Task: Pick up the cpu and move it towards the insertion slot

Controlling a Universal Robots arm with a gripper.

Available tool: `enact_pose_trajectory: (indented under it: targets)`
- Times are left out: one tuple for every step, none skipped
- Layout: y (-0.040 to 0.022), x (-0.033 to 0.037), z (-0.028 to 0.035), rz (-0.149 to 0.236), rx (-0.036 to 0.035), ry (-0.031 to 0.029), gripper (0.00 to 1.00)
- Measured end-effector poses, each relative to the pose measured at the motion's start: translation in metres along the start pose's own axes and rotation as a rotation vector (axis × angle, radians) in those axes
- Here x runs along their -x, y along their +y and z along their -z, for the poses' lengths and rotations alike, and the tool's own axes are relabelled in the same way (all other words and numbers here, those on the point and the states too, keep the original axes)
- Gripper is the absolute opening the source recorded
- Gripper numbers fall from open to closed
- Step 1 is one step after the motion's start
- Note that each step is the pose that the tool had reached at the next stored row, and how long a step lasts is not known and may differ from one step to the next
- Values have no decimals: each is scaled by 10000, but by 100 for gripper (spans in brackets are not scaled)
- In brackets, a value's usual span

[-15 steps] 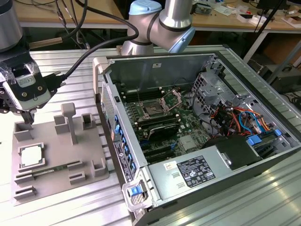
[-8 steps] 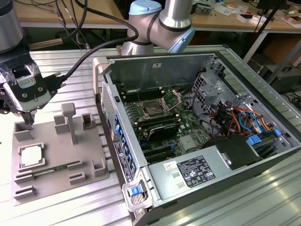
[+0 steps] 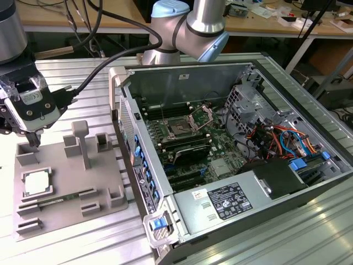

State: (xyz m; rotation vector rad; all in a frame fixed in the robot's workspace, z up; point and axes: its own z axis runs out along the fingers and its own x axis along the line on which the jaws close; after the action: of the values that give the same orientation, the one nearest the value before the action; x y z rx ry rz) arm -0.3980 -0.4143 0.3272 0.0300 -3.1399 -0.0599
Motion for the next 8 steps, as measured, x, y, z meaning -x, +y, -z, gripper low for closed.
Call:
enact_pose_trajectory:
  targets:
    - [0, 0, -4, -1, 0, -1, 11]
    - [0, 0, -7, 0, 0, 0, 11]
    - [0, 0, -9, -1, 0, -1, 11]
    - [0, 0, -11, 0, 0, 0, 11]
    - [0, 0, -12, -1, 0, 0, 11]
    - [0, 0, -15, 0, 0, -1, 11]
    - [-1, 0, -17, 0, 1, -1, 11]
    - [-1, 0, -18, 0, 1, 0, 11]
